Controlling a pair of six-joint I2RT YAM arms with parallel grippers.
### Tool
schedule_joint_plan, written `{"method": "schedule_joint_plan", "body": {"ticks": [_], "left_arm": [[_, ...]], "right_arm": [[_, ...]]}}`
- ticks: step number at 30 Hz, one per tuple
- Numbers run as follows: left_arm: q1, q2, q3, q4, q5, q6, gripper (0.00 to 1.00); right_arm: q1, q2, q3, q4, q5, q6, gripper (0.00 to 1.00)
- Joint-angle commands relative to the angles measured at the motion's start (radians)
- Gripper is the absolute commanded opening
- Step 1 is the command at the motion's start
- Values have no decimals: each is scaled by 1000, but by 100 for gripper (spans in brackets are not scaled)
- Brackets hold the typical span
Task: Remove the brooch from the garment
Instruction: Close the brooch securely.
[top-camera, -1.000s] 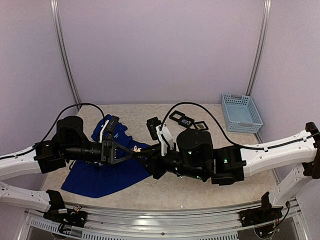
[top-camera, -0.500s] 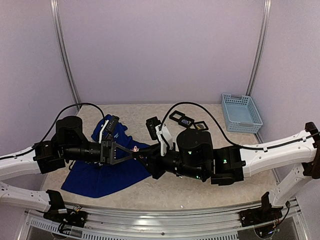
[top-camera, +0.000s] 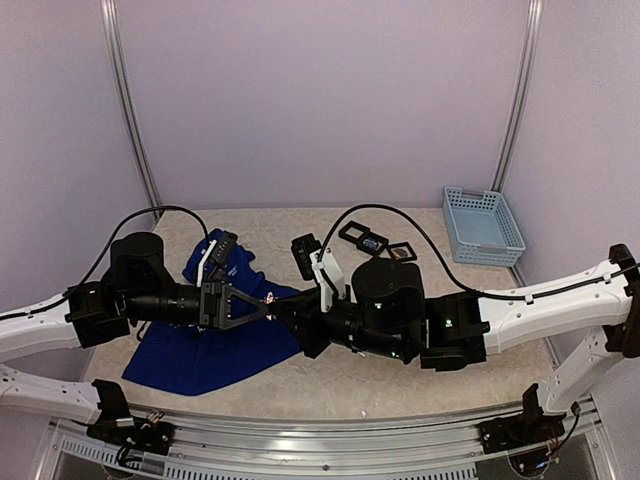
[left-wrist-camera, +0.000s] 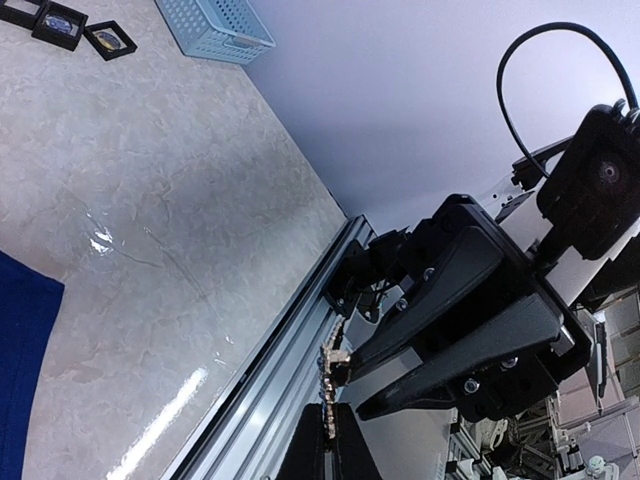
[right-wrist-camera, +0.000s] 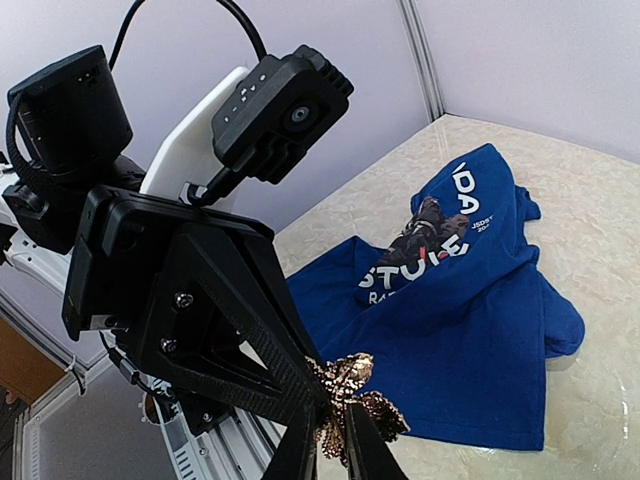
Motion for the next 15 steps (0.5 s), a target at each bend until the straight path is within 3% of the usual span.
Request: {"method": "schedule_joint_plan", "body": {"ticks": [1, 7, 15], "left_arm": [[-5, -22, -12, 28, 3, 13, 0], [-4, -27, -16, 27, 0, 11, 0], [-7, -29, -17, 58, 4, 14, 0]], "right_arm": [[1, 21, 12, -24, -17, 3, 10], [1, 25, 14, -25, -23, 2, 3], [1, 31, 17, -32, -21, 4, 1]]}}
